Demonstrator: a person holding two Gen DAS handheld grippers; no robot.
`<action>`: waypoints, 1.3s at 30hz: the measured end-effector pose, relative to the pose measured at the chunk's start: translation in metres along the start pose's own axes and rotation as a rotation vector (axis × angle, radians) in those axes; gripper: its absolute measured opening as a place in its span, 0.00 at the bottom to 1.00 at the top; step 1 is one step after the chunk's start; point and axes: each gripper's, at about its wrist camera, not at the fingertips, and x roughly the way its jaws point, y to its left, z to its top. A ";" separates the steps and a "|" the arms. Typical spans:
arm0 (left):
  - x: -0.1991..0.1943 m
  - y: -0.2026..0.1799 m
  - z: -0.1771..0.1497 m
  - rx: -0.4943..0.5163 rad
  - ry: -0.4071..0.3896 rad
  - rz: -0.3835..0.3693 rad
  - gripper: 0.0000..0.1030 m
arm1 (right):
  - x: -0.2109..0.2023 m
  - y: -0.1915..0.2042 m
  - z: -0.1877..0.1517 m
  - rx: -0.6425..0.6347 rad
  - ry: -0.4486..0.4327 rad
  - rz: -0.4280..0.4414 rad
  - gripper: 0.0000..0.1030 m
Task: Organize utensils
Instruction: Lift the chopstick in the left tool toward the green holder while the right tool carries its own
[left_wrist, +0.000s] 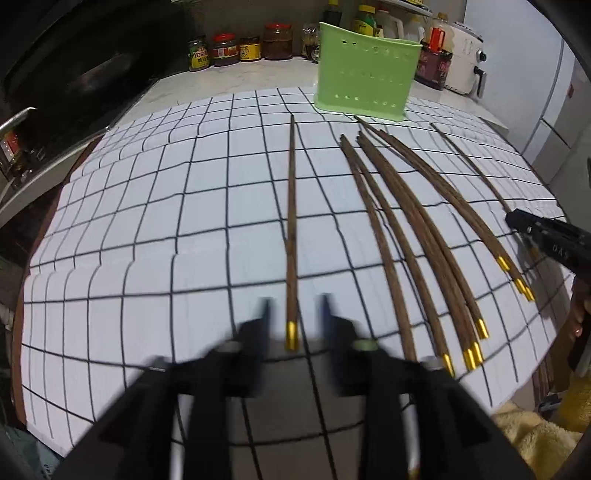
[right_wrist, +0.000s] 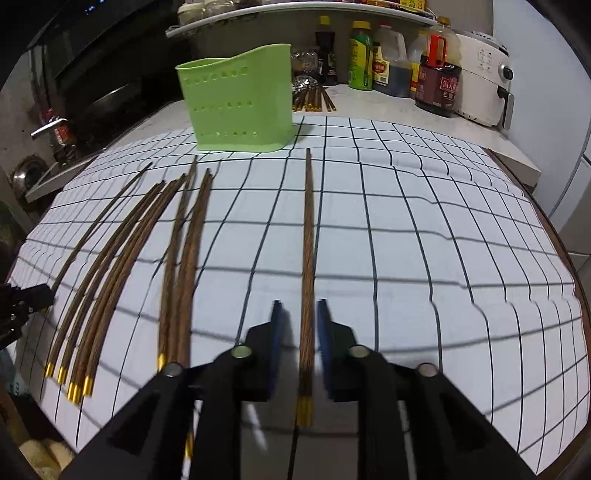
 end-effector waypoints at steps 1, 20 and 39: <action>-0.001 -0.002 -0.003 0.004 -0.006 0.002 0.47 | -0.004 0.001 -0.005 -0.009 -0.006 0.007 0.42; -0.009 -0.013 -0.021 0.041 -0.059 0.009 0.47 | -0.028 0.000 -0.044 0.008 -0.118 -0.038 0.16; -0.005 -0.014 -0.012 0.047 -0.033 0.129 0.12 | -0.032 0.002 -0.054 0.001 -0.149 -0.042 0.14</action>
